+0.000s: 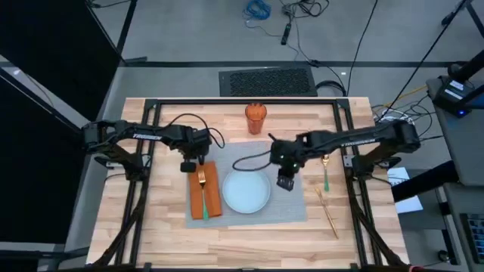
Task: Set table place
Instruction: Adjust the grey placemat
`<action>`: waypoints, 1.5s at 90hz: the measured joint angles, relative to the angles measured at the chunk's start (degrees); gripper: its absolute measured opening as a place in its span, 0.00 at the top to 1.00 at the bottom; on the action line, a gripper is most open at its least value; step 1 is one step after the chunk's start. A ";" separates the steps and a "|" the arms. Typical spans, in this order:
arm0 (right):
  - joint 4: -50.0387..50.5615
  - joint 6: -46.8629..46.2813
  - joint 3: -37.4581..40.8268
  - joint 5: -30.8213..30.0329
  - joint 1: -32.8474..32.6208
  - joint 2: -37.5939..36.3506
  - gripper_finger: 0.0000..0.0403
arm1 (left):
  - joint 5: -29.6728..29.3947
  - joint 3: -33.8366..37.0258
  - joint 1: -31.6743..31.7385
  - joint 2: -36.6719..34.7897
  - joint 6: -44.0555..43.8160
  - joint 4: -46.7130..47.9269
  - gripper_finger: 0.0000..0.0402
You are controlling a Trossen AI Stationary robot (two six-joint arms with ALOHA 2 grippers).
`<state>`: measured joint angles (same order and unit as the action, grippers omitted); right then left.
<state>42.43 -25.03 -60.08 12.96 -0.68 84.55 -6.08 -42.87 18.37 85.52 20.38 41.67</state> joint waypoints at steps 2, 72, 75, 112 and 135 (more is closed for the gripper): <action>-1.59 -0.24 1.17 0.04 0.30 -0.02 0.89 | -0.01 -0.01 0.00 0.00 0.00 0.00 0.99; -21.22 -3.19 14.19 7.15 2.22 -2.56 1.00 | 1.16 -0.11 -0.02 -0.09 -0.15 0.52 0.99; -22.28 -3.25 14.19 7.13 2.22 -2.56 1.00 | 1.20 -0.11 -0.01 -0.09 -0.15 0.50 0.99; -6.90 -8.38 11.04 -16.84 -4.27 -1.72 1.00 | 1.32 -0.11 -0.02 -0.09 -0.15 0.49 0.99; -5.74 -7.95 10.85 -18.36 -6.57 5.69 1.00 | 1.32 -0.11 -0.02 -0.11 -0.48 0.88 0.99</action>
<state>36.69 -32.98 -49.23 -5.40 -7.25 90.24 -4.75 -42.98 18.35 85.41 19.90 42.55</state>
